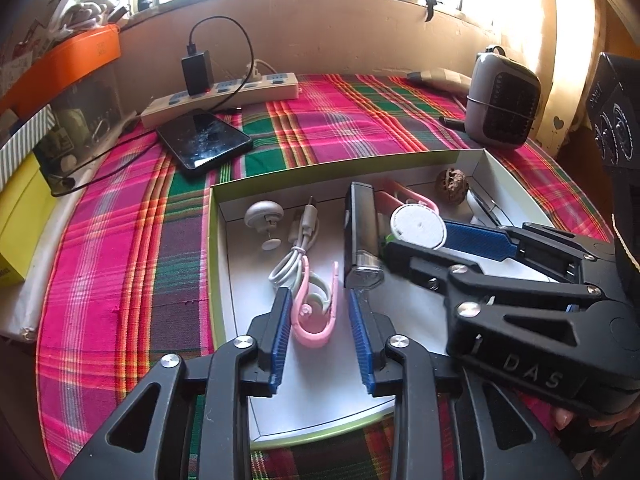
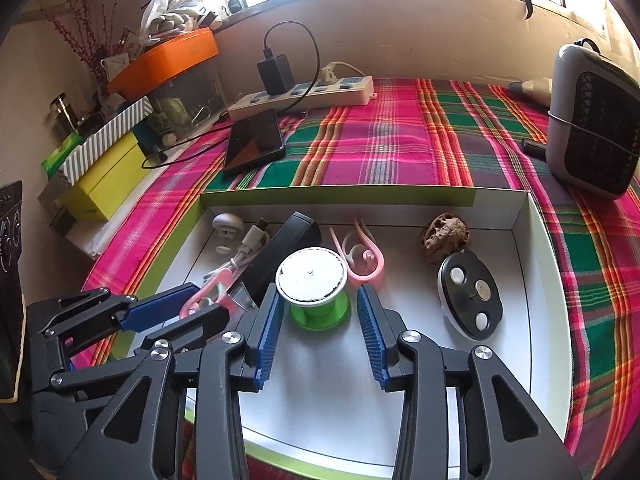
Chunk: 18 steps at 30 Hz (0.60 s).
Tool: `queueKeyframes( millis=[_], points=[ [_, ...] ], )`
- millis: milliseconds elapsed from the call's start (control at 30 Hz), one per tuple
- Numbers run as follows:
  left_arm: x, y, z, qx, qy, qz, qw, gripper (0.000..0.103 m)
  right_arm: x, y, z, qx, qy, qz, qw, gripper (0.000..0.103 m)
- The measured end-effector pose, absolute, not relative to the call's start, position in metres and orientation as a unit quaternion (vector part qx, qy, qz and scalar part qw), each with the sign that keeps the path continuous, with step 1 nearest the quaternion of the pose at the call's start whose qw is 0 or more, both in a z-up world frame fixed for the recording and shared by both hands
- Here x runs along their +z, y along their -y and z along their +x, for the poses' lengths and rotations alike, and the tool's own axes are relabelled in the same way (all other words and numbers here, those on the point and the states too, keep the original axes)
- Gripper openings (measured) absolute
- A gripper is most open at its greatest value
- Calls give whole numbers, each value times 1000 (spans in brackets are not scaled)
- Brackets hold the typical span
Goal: Organize objects
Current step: 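Open the right gripper releasing the green container while the left gripper releases the pink loop in the box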
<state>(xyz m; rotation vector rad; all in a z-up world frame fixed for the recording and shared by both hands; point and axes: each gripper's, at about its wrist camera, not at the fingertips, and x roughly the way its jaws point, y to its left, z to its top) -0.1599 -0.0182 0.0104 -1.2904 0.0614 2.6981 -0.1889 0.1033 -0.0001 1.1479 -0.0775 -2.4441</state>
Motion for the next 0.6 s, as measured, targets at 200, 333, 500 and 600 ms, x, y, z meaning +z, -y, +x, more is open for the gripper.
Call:
queueKeyframes(
  millis=[200,333,500,600],
  points=[
    [11,18,-159,899,-21,-431,75,30,2,-100,-187,-885,18,410,219,48],
    [11,18,-158,899,-21,-431,75,30,1,-100,-186,-885,18,411,218,48],
    [12,19,-156,899,-22,-431,71,30,4,-102,-185,-887,23,407,217,48],
    [13,19,-154,900,-21,-431,69,30,5,-103,-184,-888,26,405,215,48]
  ],
)
